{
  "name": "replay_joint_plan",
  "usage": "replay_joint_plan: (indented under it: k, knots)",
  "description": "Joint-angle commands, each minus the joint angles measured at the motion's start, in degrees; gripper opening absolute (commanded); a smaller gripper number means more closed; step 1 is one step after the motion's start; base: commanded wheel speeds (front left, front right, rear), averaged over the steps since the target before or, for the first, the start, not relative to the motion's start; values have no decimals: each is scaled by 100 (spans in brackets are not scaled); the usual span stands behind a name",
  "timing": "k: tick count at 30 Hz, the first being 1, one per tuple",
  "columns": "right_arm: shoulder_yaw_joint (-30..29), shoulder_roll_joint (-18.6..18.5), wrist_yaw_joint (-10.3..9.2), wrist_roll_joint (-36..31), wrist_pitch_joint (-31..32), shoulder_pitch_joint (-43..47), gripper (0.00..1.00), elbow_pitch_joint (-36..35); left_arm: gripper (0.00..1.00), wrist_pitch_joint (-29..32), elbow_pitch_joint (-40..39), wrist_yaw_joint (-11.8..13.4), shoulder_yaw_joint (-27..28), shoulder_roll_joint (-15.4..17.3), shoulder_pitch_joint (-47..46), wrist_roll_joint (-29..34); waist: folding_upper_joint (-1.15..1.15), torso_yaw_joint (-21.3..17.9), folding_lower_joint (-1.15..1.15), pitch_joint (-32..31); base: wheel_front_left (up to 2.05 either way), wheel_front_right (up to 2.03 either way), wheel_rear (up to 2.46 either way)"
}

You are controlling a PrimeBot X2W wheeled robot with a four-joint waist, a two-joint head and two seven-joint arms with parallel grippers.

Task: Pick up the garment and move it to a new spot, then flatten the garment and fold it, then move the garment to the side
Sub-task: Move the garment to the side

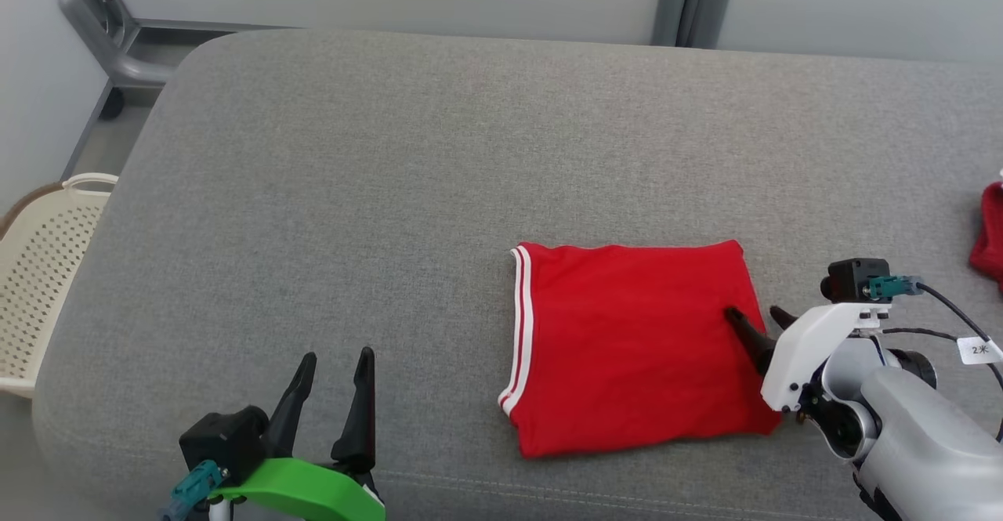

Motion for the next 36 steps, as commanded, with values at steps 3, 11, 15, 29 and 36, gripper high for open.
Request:
replay_joint_plan:
  k: [3,11,15,29,36]
  knots:
    - [-129,27,-2,296,196,129,100,-51,100,4,-17,20,-5,-3,-92,61,0,169,0,92,0,0,0]
    - [-270,92,-2,753,645,108,100,-23,100,-31,18,1,12,-10,-136,48,0,382,0,185,0,0,0]
    - [-69,57,-2,759,827,122,86,-185,100,-53,30,5,17,-24,-153,43,0,418,0,215,0,0,0]
    - [90,-390,-5,236,437,-328,0,-376,100,-122,-28,27,54,-22,-125,73,0,23,0,207,0,0,0]
    - [-56,-779,-5,125,570,-462,0,-648,100,-89,-93,65,0,54,-151,159,0,-683,0,153,0,0,0]
